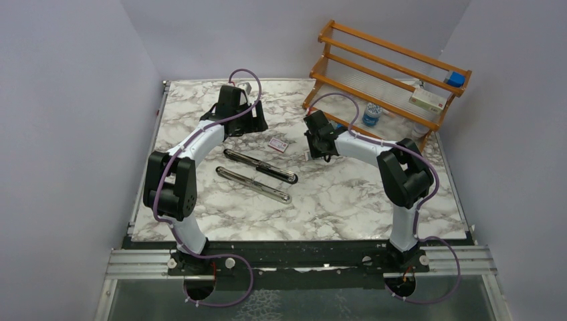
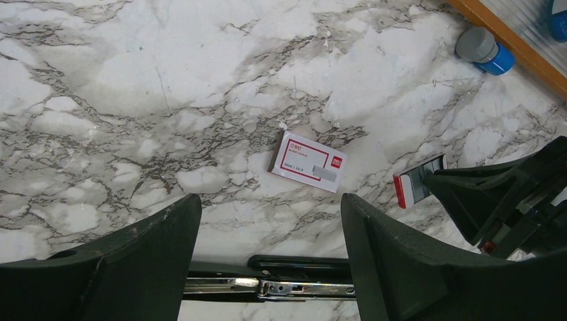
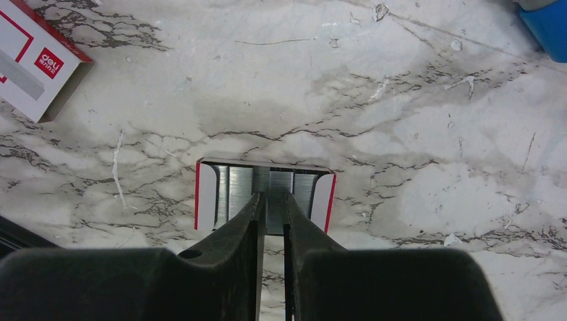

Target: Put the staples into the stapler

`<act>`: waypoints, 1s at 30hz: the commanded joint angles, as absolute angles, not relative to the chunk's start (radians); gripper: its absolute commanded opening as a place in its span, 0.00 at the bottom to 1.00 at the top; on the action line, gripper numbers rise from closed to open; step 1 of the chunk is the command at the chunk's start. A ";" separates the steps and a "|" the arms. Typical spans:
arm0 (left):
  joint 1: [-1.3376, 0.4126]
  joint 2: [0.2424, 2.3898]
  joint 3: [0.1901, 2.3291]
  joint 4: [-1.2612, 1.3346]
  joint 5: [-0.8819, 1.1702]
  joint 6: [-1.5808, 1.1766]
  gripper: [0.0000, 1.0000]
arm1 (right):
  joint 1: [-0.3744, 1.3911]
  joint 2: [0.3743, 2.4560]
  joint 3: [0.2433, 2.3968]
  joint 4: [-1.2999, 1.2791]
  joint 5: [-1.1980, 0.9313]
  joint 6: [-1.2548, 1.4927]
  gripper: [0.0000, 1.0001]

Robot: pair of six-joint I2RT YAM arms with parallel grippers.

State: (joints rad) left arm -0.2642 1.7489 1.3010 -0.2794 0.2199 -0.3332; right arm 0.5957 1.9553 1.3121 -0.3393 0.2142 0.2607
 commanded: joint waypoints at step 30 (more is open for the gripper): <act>-0.269 1.757 1.312 -0.284 0.212 -0.322 0.79 | 0.597 1.815 1.266 -0.276 0.277 0.262 0.07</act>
